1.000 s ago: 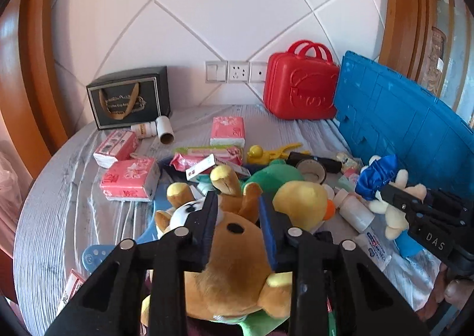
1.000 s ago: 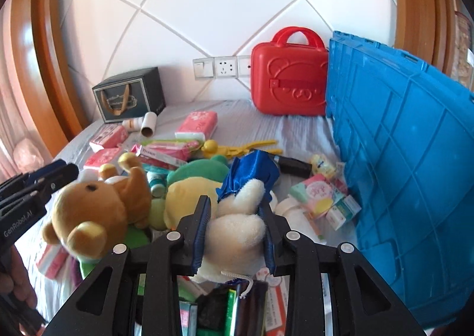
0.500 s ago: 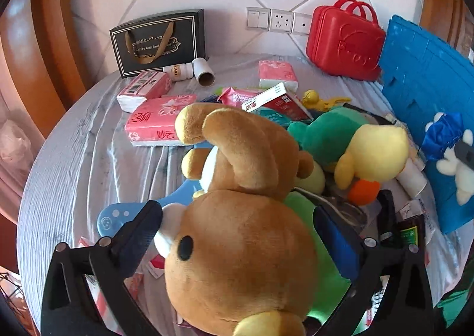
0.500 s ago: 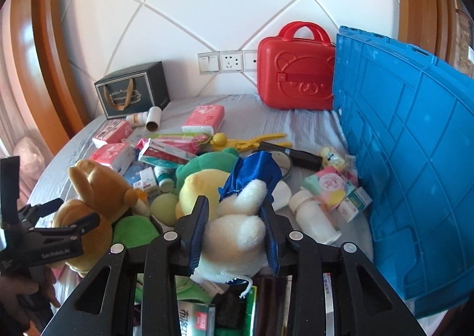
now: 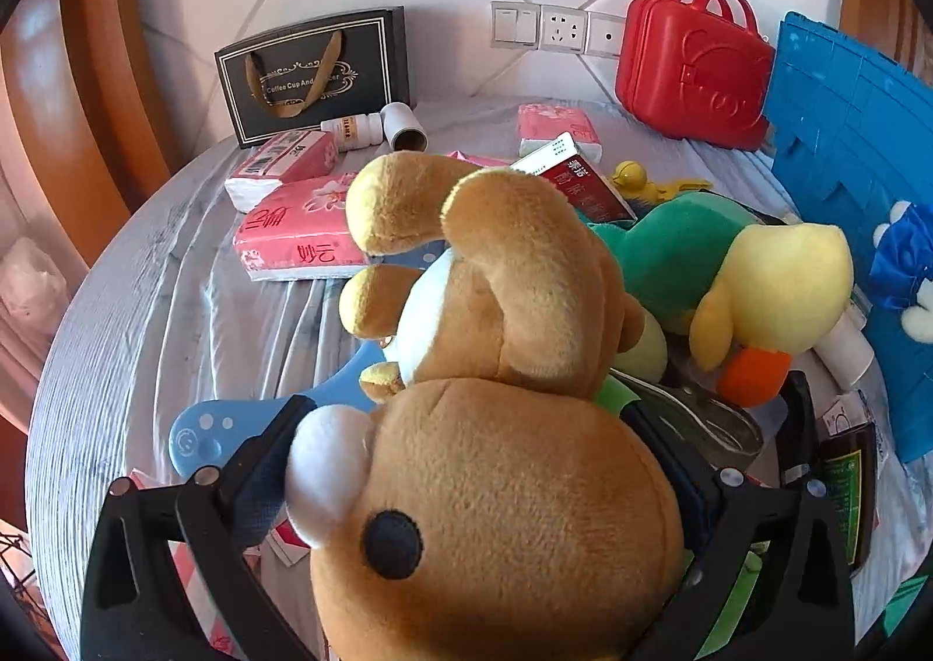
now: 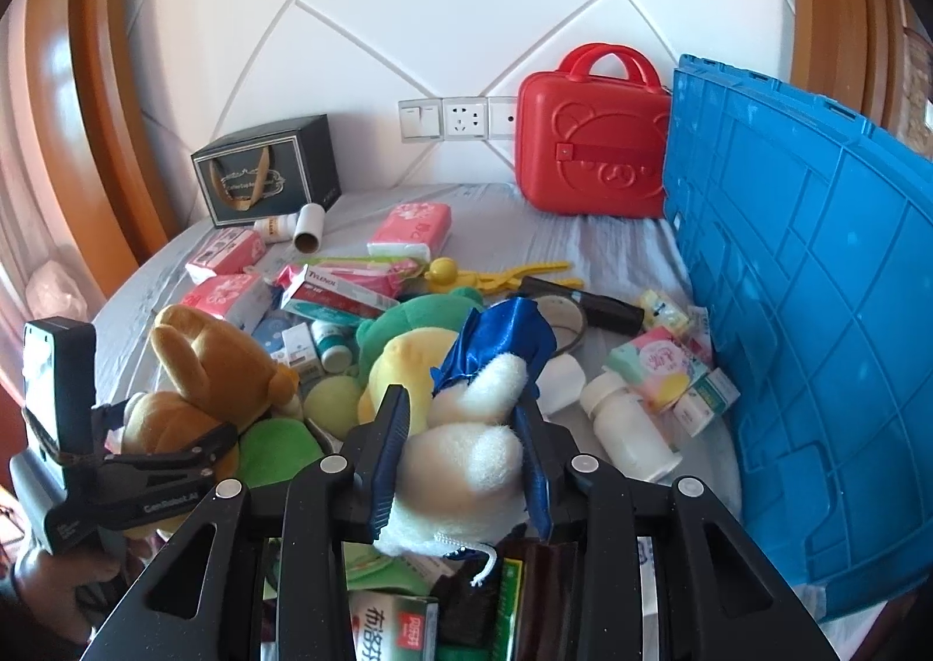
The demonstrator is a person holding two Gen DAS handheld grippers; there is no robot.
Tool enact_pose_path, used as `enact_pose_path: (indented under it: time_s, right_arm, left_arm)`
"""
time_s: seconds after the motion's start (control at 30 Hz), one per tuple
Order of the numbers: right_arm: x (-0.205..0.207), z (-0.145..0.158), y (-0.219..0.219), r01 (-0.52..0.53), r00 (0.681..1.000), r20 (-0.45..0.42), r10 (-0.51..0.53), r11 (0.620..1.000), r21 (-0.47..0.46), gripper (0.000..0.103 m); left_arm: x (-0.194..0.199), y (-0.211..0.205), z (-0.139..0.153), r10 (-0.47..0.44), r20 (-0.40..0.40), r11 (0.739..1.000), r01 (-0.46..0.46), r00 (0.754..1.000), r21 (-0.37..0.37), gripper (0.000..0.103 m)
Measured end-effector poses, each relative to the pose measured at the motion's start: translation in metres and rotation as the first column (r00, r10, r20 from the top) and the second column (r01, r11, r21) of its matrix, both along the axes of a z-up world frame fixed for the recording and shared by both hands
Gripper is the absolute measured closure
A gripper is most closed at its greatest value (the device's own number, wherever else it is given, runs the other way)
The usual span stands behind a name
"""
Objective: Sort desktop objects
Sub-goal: 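Lift both held plushes and carry them toward the blue crate, then open both tools over the blue crate to drop the two plushes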
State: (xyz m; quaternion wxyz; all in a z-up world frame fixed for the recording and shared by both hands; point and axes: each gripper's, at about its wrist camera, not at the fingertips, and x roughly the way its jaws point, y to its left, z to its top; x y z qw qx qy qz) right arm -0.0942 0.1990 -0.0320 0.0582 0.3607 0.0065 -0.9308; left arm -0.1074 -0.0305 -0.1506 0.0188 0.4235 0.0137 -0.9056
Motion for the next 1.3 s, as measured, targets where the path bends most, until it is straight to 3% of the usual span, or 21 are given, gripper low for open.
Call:
enact_pose_path:
  time_s: [0.1,0.27,0.4,0.63,0.77,0.93,1.1,1.3]
  right_arm:
    - [0.002,-0.003,0.000,0.001,1.000,0.006,-0.001,1.000,-0.005,0.068]
    - [0.010,0.000,0.000,-0.007,1.000,-0.003,0.007,1.000,-0.015,0.068]
    - [0.016,0.007,0.004,0.007,1.000,-0.025,-0.008,1.000,-0.026,0.068]
    - [0.031,0.023,0.014,0.031,0.997,-0.068,-0.034,0.999,-0.036,0.068]
    - [0.046,0.051,0.028,0.055,0.991,-0.123,-0.059,0.998,-0.036,0.068]
    - [0.071,0.109,0.065,0.135,0.965,-0.225,-0.138,0.990,-0.029,0.068]
    - [0.100,0.172,0.116,0.260,0.906,-0.338,-0.257,0.965,-0.038,0.068]
    - [0.118,0.213,0.178,0.382,0.839,-0.404,-0.364,0.923,-0.040,0.068]
  left_arm:
    - [-0.001,0.000,0.000,-0.017,0.007,1.000,0.016,1.000,0.007,0.000]
    - [0.006,-0.007,0.011,-0.029,0.011,0.998,0.029,1.000,0.048,0.016]
    - [0.015,-0.016,0.023,-0.031,-0.013,0.996,0.032,0.999,0.088,0.018]
    - [0.033,0.000,0.085,-0.100,-0.139,0.988,0.115,0.985,0.102,0.018]
    - [0.033,0.038,0.138,-0.184,-0.218,0.969,0.215,0.958,0.125,0.018]
    - [0.024,0.107,0.191,-0.290,-0.281,0.931,0.338,0.915,0.139,0.018]
    - [0.015,0.178,0.233,-0.365,-0.335,0.891,0.430,0.869,0.143,0.018]
    - [0.011,0.262,0.282,-0.440,-0.397,0.842,0.523,0.806,0.128,0.018]
